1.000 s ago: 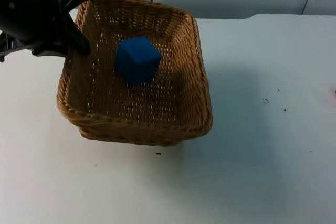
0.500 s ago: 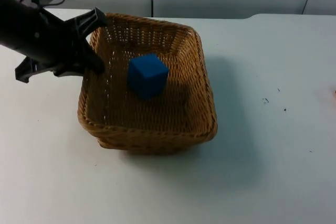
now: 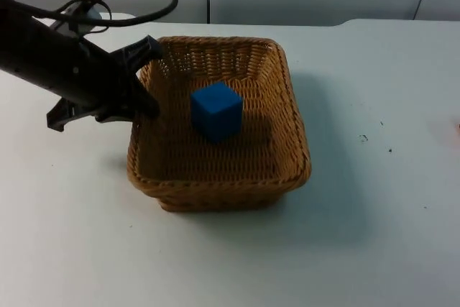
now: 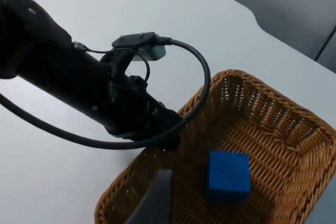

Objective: Pick up the basket with the left hand and place the blue cube into the basket with the right hand.

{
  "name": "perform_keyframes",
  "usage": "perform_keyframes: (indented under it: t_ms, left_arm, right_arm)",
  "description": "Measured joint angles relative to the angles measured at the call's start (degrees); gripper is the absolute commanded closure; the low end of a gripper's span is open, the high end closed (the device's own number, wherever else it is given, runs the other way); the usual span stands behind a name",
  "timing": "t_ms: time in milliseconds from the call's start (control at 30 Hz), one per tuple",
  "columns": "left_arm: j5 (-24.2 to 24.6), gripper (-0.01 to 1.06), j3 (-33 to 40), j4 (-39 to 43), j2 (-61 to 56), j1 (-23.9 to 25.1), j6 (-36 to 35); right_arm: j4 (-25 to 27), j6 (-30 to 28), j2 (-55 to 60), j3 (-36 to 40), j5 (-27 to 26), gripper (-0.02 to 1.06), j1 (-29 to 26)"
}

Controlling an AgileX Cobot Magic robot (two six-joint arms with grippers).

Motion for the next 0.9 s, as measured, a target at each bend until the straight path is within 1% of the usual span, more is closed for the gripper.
perform_keyframes:
  t_ms: [167, 533, 567, 633, 667, 700, 733, 767, 800, 867, 900]
  left_arm:
    - [0.1, 1.05, -0.3, -0.6, 0.4, 0.0, 1.3]
    - [0.1, 1.05, -0.3, -0.7, 0.4, 0.0, 1.4]
    - [0.1, 1.04, -0.3, -0.7, 0.4, 0.0, 1.4]
    - [0.1, 0.98, -0.3, -0.7, 0.4, 0.0, 1.5]
    - [0.1, 0.98, -0.3, -0.8, 0.4, 0.0, 1.5]
    - [0.1, 0.91, -0.3, -0.8, 0.4, 0.0, 1.5]
    - [0.1, 0.79, -0.3, -0.8, 0.4, 0.0, 1.5]
    - [0.1, 0.71, -0.3, -0.8, 0.4, 0.0, 1.5]
    - [0.1, 0.71, -0.3, -0.8, 0.4, 0.0, 1.5]
    - [0.1, 0.49, -0.3, -0.8, 0.5, 0.0, 1.5]
    - [0.1, 0.39, -0.3, -0.8, 0.5, 0.0, 1.5]
  right_arm:
    - [0.0, 0.0, 0.0, 0.0, 0.0, 0.19, 0.0]
    - [0.0, 0.0, 0.0, 0.0, 0.0, 0.19, 0.0]
    - [0.0, -0.1, 0.0, 0.0, 0.0, 0.19, 0.0]
    - [0.0, -0.1, 0.0, 0.0, 0.0, 0.19, 0.0]
    - [0.0, -0.1, 0.0, 0.0, 0.0, 0.19, 0.0]
    - [0.0, -0.1, 0.0, 0.0, 0.0, 0.19, 0.0]
    - [0.0, -0.1, 0.0, 0.0, 0.0, 0.19, 0.0]
    - [0.0, -0.1, 0.0, 0.0, 0.0, 0.19, 0.0]
    - [0.0, -0.1, 0.0, 0.0, 0.0, 0.19, 0.0]
    - [0.0, -0.1, 0.0, 0.0, 0.0, 0.19, 0.0]
    - [0.0, -0.1, 0.0, 0.0, 0.0, 0.19, 0.0]
